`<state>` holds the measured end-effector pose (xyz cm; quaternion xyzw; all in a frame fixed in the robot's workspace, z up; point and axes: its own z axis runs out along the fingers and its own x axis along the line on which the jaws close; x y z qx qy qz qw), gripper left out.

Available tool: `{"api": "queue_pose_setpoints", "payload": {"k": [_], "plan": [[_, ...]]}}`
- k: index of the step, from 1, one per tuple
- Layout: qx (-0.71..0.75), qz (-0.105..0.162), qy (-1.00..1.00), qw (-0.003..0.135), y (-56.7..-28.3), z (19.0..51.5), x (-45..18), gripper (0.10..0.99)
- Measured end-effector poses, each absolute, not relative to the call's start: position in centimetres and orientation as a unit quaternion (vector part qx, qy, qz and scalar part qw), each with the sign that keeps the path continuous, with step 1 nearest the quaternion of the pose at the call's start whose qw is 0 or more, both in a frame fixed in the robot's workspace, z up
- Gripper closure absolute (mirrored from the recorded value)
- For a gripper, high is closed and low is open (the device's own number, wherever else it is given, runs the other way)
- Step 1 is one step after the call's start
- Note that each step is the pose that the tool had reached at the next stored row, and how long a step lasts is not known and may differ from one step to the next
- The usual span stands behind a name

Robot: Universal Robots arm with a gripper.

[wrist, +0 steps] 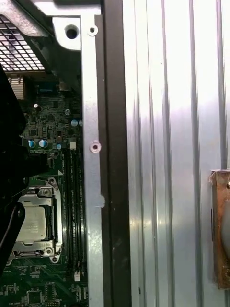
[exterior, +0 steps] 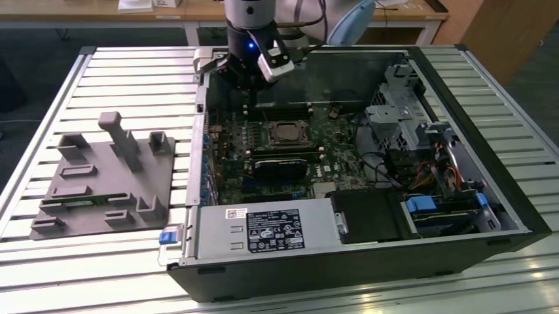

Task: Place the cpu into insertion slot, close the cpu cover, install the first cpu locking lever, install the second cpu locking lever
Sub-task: 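Install the first cpu locking lever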

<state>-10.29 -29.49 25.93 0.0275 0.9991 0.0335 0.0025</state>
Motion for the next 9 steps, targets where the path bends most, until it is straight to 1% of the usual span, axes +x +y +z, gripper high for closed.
{"api": "queue_pose_setpoints", "payload": {"k": [9], "plan": [[0.027, 0.034, 0.999, 0.002, -29.2, 25.8, -8.2, 0.98]]}}
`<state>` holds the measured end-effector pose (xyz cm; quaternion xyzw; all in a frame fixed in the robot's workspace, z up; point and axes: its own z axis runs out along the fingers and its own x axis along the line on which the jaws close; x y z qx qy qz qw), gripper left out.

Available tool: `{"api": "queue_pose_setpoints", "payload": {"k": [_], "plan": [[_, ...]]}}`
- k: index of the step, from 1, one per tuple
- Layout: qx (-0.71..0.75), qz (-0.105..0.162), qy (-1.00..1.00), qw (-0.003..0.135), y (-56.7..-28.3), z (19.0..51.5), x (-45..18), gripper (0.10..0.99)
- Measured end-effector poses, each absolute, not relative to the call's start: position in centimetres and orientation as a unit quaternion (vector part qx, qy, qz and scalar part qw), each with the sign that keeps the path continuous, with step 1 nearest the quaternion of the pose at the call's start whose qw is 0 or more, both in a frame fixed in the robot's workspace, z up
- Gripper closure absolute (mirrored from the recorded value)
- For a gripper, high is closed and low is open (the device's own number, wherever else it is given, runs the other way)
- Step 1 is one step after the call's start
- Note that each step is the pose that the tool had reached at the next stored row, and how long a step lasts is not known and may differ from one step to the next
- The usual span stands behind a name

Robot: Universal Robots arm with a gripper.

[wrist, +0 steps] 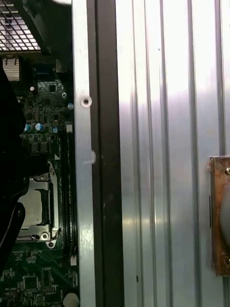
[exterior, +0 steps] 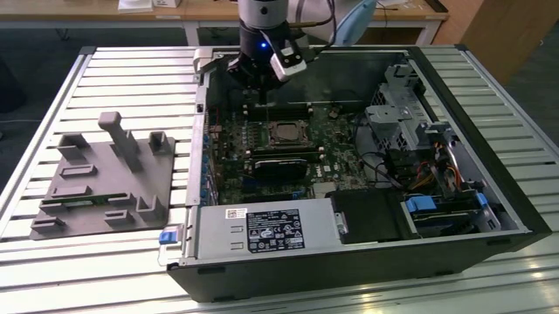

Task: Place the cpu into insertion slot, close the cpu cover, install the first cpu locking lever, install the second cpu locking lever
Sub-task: 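Install the first cpu locking lever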

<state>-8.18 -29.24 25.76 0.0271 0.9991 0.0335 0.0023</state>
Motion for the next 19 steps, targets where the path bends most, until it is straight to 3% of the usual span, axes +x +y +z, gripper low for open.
{"api": "queue_pose_setpoints", "payload": {"k": [8, 13, 19], "plan": [[0.026, 0.034, 0.999, 0.002, -29.2, 25.5, -5.2, 0.98], [0.026, 0.054, 0.998, 0.002, -29.3, 25.3, -5.2, 0.98], [0.002, 0.055, 0.998, 0.001, -29.3, 24.9, -5.1, 0.98]]}}
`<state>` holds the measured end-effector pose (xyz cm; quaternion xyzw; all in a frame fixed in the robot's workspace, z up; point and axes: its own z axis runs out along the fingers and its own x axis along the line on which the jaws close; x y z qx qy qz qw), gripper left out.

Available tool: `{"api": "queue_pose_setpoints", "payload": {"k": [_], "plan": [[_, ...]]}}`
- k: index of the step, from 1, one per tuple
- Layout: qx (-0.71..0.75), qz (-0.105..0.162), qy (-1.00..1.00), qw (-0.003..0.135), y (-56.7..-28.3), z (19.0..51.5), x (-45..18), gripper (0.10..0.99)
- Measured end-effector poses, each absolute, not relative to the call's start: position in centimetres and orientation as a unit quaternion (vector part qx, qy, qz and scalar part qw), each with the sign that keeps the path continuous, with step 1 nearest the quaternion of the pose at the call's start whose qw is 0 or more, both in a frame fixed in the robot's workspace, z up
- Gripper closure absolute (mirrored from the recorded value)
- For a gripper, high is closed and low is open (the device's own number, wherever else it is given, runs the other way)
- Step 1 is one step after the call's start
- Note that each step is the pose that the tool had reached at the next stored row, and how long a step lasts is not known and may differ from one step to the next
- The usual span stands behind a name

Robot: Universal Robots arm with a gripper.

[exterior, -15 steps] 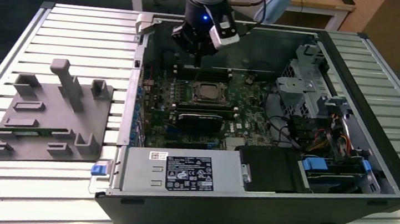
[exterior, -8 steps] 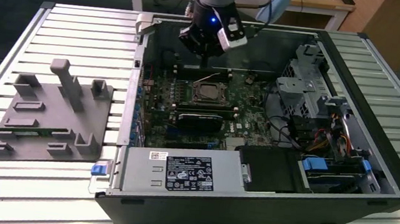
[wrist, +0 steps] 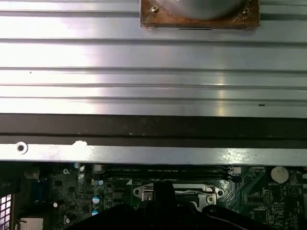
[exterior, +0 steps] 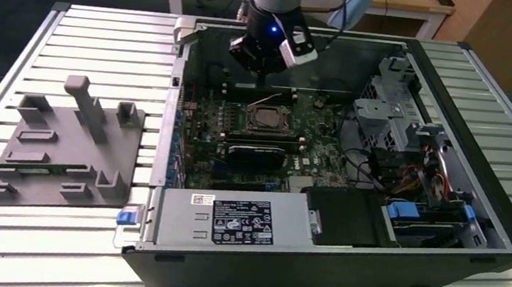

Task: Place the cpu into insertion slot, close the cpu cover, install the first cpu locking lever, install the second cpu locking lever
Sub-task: 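Install the first cpu locking lever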

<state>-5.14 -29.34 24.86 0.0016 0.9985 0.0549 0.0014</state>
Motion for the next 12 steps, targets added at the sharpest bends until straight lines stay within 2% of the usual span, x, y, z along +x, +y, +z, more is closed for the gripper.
{"api": "queue_pose_setpoints", "payload": {"k": [12], "plan": [[0.001, 0.055, 0.998, 0.001, -29.3, 23.9, -4.0, 0.98]]}}
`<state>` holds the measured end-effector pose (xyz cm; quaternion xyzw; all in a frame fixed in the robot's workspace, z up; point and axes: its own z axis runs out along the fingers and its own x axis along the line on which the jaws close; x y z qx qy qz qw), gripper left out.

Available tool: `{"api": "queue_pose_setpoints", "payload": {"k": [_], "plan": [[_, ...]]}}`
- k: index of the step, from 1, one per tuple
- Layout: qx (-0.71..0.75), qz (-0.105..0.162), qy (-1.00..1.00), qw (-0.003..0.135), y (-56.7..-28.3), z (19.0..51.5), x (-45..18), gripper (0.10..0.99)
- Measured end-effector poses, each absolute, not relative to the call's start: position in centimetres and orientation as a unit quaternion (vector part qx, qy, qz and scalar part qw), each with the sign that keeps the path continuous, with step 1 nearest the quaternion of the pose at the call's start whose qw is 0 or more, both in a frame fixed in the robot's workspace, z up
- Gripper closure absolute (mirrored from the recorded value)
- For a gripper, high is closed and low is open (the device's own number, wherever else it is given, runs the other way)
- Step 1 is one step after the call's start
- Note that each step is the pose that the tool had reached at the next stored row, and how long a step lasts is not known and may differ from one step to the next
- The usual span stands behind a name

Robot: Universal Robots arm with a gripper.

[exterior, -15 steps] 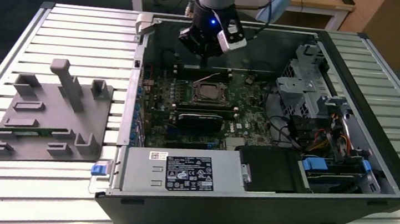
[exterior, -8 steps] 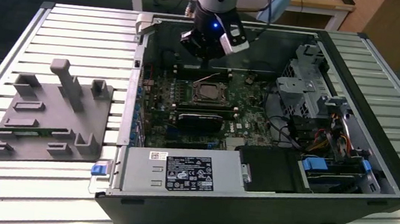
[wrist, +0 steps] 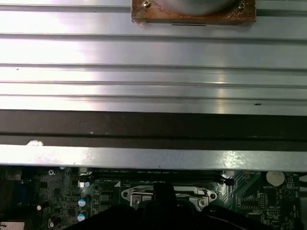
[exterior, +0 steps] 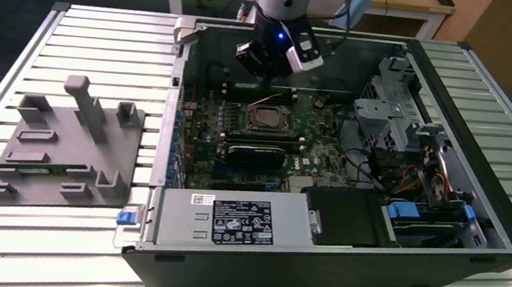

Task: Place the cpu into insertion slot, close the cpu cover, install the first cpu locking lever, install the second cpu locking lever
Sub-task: 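Install the first cpu locking lever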

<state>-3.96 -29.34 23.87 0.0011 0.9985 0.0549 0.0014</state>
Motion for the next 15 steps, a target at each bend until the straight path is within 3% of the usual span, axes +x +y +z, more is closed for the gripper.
{"api": "queue_pose_setpoints", "payload": {"k": [15], "plan": [[0.001, 0.045, 0.999, 0.001, -29.3, 22.8, -3.2, 0.98]]}}
